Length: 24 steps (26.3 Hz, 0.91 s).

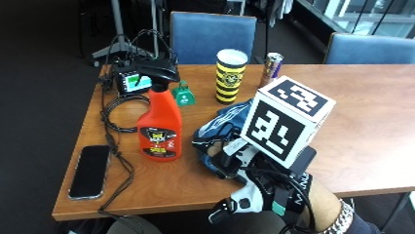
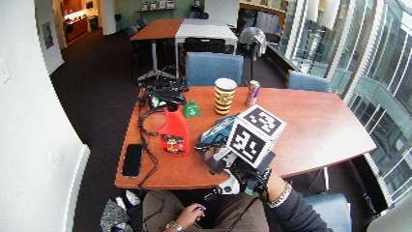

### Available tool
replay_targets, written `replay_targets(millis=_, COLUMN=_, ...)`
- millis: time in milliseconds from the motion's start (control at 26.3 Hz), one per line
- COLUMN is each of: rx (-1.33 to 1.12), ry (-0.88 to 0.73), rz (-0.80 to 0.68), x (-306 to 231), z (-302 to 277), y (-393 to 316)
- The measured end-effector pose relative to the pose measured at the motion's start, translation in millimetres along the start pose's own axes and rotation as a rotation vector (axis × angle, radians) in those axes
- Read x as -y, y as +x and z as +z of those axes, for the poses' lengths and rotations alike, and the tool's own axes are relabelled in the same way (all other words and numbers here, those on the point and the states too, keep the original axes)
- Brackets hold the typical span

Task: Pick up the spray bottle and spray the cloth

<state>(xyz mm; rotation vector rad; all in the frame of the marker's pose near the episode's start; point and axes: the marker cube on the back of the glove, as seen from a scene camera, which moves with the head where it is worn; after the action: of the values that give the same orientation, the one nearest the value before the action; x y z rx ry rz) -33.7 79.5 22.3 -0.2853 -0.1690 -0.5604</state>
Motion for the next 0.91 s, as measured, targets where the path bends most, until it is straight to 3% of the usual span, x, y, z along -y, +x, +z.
replay_targets(millis=914, rx=0.034, ry=-0.034, rz=0.026, x=-2.2, z=14.3, y=-1.5)
